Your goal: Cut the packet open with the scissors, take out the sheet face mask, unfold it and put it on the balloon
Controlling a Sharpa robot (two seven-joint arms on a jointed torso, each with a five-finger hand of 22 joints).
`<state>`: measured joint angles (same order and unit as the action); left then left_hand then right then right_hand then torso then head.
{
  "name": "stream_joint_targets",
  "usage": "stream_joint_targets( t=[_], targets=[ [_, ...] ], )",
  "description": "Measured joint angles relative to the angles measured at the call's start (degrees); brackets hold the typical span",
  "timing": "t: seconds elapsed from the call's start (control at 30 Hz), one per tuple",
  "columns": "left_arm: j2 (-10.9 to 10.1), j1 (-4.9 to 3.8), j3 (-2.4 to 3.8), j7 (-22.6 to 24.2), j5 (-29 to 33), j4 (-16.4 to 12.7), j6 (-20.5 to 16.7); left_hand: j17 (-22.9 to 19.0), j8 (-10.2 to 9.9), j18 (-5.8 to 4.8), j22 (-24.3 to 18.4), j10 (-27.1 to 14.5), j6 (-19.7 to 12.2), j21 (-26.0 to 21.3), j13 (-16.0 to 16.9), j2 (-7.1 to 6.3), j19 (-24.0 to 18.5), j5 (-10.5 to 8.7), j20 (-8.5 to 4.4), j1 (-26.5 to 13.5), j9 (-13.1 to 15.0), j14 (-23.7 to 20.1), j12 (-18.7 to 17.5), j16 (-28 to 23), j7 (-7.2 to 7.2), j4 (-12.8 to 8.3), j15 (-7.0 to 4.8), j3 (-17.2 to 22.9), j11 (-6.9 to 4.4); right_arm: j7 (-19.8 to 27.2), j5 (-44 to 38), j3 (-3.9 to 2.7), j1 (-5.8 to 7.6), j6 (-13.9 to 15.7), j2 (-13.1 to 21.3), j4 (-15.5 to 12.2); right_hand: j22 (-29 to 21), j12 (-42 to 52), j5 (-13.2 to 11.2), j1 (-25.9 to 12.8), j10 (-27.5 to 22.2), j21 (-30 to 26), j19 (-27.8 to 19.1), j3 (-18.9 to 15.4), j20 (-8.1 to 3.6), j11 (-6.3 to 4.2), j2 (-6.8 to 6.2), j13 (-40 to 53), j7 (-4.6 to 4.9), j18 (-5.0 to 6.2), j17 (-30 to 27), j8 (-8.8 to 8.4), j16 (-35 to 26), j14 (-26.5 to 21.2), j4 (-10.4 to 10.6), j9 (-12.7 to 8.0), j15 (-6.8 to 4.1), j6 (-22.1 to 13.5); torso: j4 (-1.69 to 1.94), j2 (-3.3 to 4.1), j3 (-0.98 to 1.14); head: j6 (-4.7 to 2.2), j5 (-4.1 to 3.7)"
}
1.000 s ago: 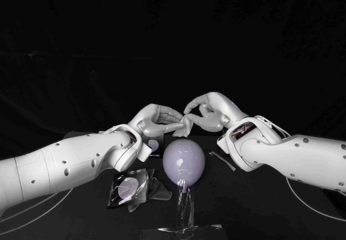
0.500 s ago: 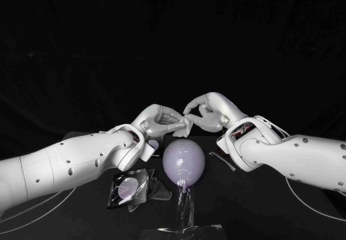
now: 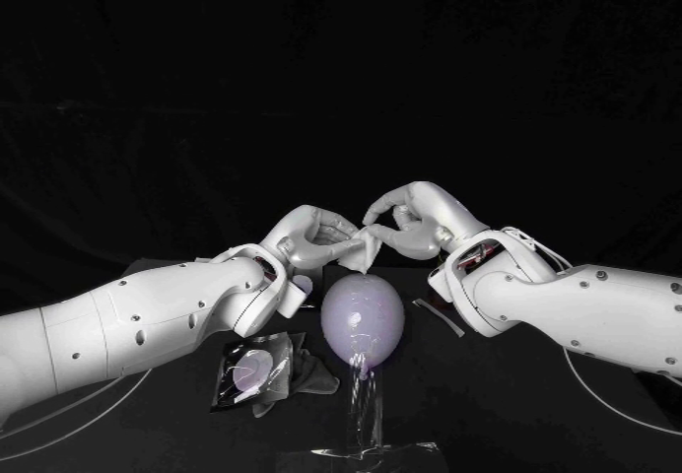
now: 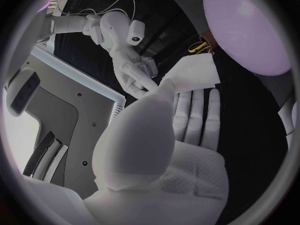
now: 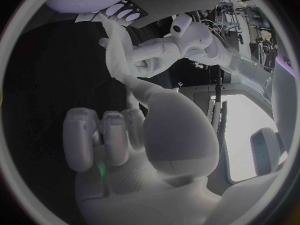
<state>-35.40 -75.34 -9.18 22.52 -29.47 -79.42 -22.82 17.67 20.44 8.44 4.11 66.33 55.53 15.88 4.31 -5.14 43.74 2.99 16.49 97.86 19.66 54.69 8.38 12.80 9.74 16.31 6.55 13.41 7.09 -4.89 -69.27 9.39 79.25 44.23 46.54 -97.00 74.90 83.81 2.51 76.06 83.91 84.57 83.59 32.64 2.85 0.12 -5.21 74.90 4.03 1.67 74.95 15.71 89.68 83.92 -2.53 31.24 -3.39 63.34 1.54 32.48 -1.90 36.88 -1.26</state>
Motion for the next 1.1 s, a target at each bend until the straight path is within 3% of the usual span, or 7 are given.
stream_joint_targets(
  t=[0.2,0.47,0.73,1.1],
  targets=[
    [-0.3,0.01,0.10,0.1,1.0,-0.2,0.0,0.1,0.5,0.00,0.0,0.1,-0.1,-0.1,-0.3,-0.04,0.0,-0.02,0.00,-0.1,0.1,0.0,-0.1,0.0,0.04,0.1,0.00,4.3,-0.01,-0.2,0.0,0.00,0.00,-0.4,-0.1,0.6,0.0,0.0,0.0,0.0,0.0,0.0,0.2,0.0,-0.18,0.00,0.00,0.0,-0.01,0.00,0.0,-0.02,0.1,0.0,0.0,0.0,0.00,0.0,-0.01,0.01,0.00,-0.03,0.02],
    [-0.6,0.01,0.18,0.1,2.4,-0.6,0.6,0.2,0.8,-0.01,-0.1,-0.8,-1.8,-0.9,-0.4,-1.51,0.0,-0.01,0.00,-4.1,0.2,-0.5,-1.6,-0.7,0.91,0.0,0.54,10.5,0.92,-0.5,0.0,0.00,0.00,-0.9,-0.4,1.1,0.0,0.0,0.0,0.0,0.0,-0.1,0.2,0.0,-0.18,0.00,0.00,0.0,-0.01,0.00,0.0,-0.11,0.1,0.0,0.0,0.0,0.01,0.0,0.00,0.02,-0.02,0.02,0.02],
    [-0.8,0.01,0.20,0.0,3.4,-0.7,2.0,0.5,0.8,-0.03,-0.1,-1.4,-2.9,-1.5,-0.5,-1.51,0.0,-0.01,0.00,-7.2,0.2,-0.5,-2.5,-0.9,1.23,0.0,0.54,14.1,1.52,-0.8,0.0,0.04,0.01,-1.3,-0.7,1.6,0.0,0.0,0.0,0.0,0.0,-0.1,0.2,0.0,-0.18,0.00,0.00,0.0,-0.02,0.00,0.0,0.03,0.1,0.0,0.0,-0.1,0.01,0.0,0.00,0.02,-0.01,0.12,-0.01],
    [-0.9,0.02,0.21,-0.7,4.3,-0.7,4.7,1.2,0.8,-0.04,0.2,-1.8,-3.5,-1.1,-0.5,0.20,1.4,-0.01,-0.01,-10.7,0.2,1.8,-3.1,-0.9,1.33,0.0,0.32,17.8,1.52,-1.0,-0.1,0.06,0.00,-1.5,-0.9,2.1,0.0,0.2,0.0,0.0,0.0,-0.2,0.2,0.0,-0.18,0.00,0.00,0.0,-0.03,0.01,0.0,0.04,0.0,0.0,0.0,0.1,0.02,-0.1,0.00,0.02,0.02,0.29,-0.18]
  ],
)
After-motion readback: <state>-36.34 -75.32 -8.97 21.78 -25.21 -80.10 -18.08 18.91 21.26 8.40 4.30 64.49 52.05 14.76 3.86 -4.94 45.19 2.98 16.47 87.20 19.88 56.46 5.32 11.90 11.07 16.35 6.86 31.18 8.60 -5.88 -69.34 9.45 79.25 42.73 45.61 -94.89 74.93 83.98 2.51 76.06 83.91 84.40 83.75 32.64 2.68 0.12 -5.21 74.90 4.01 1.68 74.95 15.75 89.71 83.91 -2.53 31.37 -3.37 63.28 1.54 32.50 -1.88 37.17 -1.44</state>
